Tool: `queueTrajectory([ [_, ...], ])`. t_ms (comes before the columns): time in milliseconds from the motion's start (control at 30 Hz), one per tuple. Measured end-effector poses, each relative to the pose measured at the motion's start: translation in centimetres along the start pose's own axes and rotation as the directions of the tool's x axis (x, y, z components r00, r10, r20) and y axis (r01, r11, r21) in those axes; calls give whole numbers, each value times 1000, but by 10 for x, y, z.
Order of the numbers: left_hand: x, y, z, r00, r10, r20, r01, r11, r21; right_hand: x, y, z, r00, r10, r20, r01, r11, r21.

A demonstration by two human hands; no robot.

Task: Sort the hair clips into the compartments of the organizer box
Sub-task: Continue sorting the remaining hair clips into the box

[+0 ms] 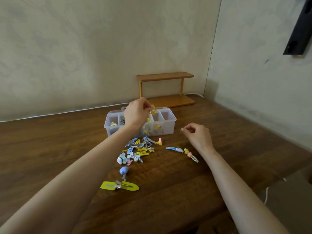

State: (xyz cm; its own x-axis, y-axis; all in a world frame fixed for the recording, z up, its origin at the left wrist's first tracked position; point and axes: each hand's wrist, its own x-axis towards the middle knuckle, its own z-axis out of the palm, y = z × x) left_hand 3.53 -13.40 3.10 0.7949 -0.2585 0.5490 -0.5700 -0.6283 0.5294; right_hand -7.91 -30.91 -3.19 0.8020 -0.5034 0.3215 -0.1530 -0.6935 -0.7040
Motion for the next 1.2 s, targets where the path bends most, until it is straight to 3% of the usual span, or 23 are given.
queueTrajectory([
  [300, 8, 2, 21, 997, 15, 80, -19, 998, 57, 1, 2, 0, 1000, -15, 17, 15, 1000, 19],
  [467, -18, 19, 20, 969, 222, 110, -221, 975, -17, 2, 2, 0, 1000, -19, -5, 19, 1000, 24],
  [633, -55, 39, 29, 797, 454, 399, -452, 886, -106, 5, 5, -2, 999, -7, -48, 10, 998, 60],
  [767, -72, 45, 40, 638, 458, 619, -507, 855, -109, 5, 5, -4, 998, 21, -55, -15, 995, 96],
  [833, -78, 47, 44, 611, 456, 648, -515, 850, -112, 4, 5, -4, 997, 45, -57, -38, 993, 108],
  [1067, -87, 43, 39, 602, 579, 551, -599, 783, -169, 4, 2, -4, 996, 70, -58, -60, 985, 161],
  [1133, -86, 41, 29, 641, 600, 479, -589, 784, -194, 2, 2, -5, 997, 48, -56, -36, 981, 190],
  [1200, -80, 38, 16, 726, 573, 380, -543, 817, -194, 1, 2, -7, 998, 41, -49, -29, 977, 213],
])
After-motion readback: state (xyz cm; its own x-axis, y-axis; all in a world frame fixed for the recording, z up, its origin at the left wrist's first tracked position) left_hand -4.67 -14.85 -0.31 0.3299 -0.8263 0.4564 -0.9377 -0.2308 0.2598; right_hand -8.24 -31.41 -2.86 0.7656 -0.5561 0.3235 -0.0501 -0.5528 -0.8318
